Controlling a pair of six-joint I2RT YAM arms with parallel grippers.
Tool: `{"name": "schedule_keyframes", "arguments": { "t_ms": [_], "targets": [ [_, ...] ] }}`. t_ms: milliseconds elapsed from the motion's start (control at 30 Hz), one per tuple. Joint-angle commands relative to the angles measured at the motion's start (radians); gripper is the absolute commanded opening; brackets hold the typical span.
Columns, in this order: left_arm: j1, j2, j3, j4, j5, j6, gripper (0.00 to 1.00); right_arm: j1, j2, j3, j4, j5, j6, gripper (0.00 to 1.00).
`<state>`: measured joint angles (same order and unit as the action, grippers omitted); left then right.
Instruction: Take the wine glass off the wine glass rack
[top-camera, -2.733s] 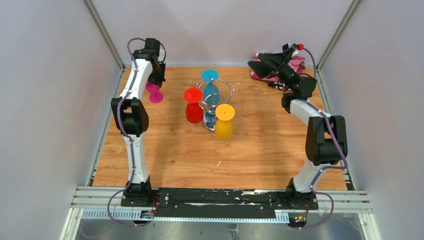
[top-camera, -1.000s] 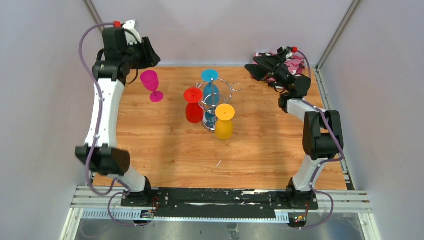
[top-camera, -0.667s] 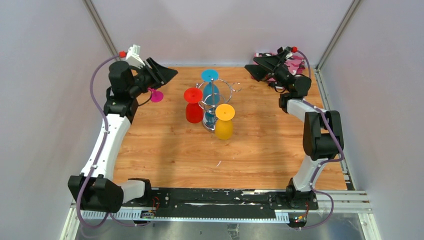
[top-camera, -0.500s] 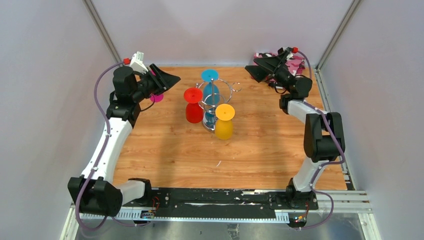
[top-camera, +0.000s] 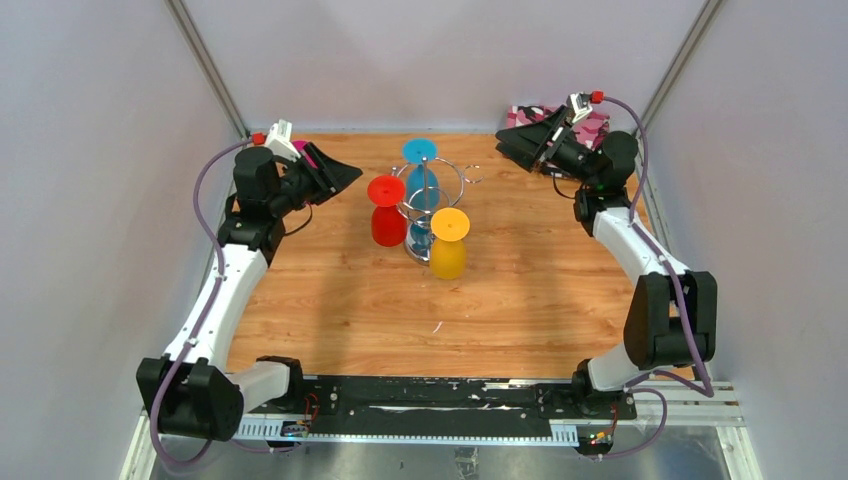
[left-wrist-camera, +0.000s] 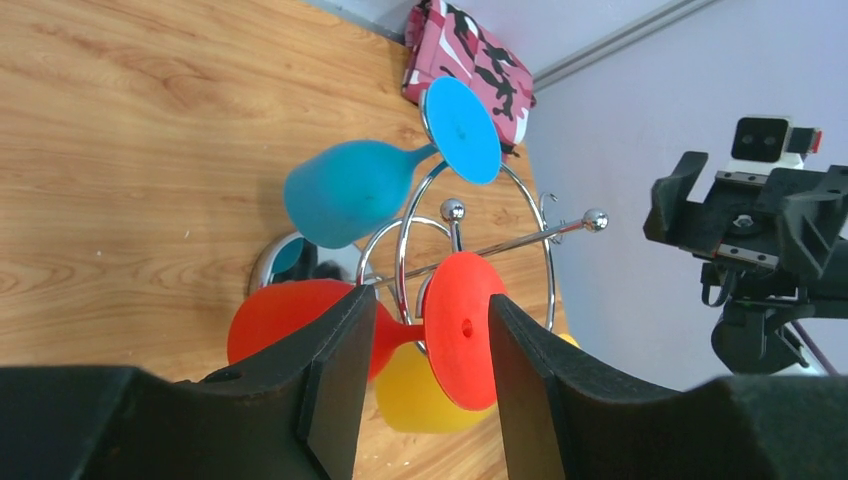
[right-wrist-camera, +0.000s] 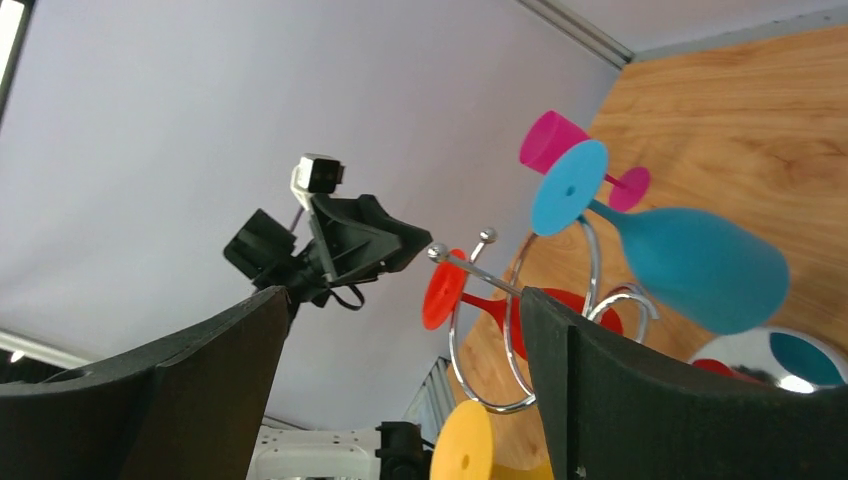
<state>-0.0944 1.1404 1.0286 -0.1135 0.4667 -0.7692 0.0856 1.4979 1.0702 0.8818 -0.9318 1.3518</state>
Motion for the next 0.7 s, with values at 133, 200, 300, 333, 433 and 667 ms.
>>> {"name": "schedule_keyframes", "arguments": {
  "t_ms": [133, 200, 300, 333, 433, 667],
  "targets": [
    [-0.023, 0.019, -0.009, 0.024, 0.017, 0.012, 0.51, 0.014, 0.002, -0.003, -0.215, -0.005, -0.173, 0.90],
    [-0.038, 0.019, -0.025, 0.035, 0.020, 0.007, 0.51, 0.014, 0.005, -0.006, -0.212, -0.007, -0.170, 0.90],
    [-0.058, 0.017, -0.047, 0.040, 0.019, 0.003, 0.51, 0.014, 0.007, -0.005, -0.204, -0.007, -0.161, 0.90],
    [-0.062, 0.018, -0.052, 0.041, 0.020, 0.002, 0.51, 0.014, 0.008, -0.006, -0.201, -0.007, -0.157, 0.90],
    [-0.070, 0.018, -0.075, 0.043, 0.020, 0.007, 0.51, 0.015, 0.010, -0.005, -0.191, -0.009, -0.148, 0.90],
    [-0.071, 0.030, -0.101, 0.102, 0.040, -0.015, 0.48, 0.015, 0.010, -0.013, -0.177, -0.010, -0.142, 0.90]
  ]
}}
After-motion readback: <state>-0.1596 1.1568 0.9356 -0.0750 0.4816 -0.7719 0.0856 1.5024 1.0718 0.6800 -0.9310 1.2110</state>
